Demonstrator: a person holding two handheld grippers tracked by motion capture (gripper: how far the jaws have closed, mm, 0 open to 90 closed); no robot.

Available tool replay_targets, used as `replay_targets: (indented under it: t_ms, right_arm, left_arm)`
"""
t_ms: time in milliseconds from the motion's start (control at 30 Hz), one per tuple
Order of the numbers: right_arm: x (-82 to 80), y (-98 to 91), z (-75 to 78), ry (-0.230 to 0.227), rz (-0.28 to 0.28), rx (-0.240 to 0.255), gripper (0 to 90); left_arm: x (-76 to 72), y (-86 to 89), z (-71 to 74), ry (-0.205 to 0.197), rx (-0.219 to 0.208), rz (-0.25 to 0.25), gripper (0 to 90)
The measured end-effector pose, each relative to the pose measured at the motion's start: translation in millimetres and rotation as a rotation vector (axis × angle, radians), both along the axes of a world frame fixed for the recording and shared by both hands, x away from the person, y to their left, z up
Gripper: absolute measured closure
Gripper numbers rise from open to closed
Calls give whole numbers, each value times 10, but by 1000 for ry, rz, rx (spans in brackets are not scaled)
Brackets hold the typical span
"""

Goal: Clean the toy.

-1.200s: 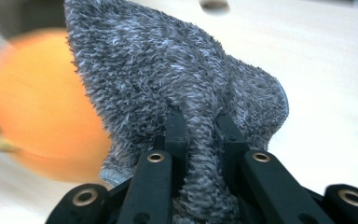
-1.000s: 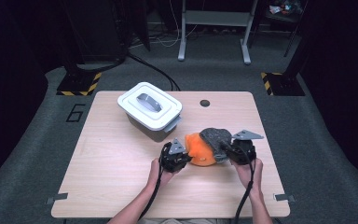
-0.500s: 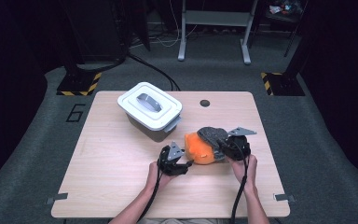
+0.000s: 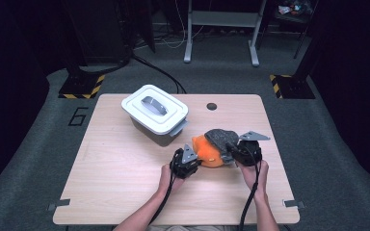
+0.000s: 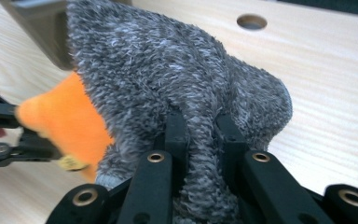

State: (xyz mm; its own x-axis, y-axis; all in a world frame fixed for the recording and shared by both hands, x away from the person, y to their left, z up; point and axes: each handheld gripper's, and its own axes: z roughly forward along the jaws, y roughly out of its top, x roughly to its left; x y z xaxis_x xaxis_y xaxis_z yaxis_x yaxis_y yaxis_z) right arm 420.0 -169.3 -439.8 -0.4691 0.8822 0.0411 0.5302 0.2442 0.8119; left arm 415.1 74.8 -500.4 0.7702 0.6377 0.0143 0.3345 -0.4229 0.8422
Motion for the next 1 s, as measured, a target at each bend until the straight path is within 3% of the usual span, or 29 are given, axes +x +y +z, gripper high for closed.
replay_targets:
  t_ms: [167, 233, 400, 600, 667, 800, 933, 1000]
  right_arm:
    - [-177, 129, 198, -35, 41, -16, 787]
    - [-246, 268, 237, -45, 79, -61, 787]
    - [-229, 432, 154, -43, 87, -125, 788]
    - [-177, 476, 86, -38, 93, -134, 789]
    - [-166, 440, 62, -39, 91, -120, 789]
    - [-141, 342, 21, -24, 58, -89, 789]
    - [-76, 132, -57, -8, 9, -33, 788]
    - [-43, 47, -90, 8, -12, -30, 789]
  left_arm:
    - [61, 8, 163, 116, -91, -6, 805]
    - [31, 10, 219, 128, -94, -18, 806]
    - [-13, 59, 204, 127, -78, -13, 807]
    - [-50, 85, 131, 99, -73, 14, 808]
    - [-61, 94, 96, 107, -92, 22, 808]
    - [-30, 93, 103, 107, -88, 17, 808]
    - [-20, 93, 98, 110, -96, 14, 808]
    - [-22, 95, 103, 105, -92, 16, 807]
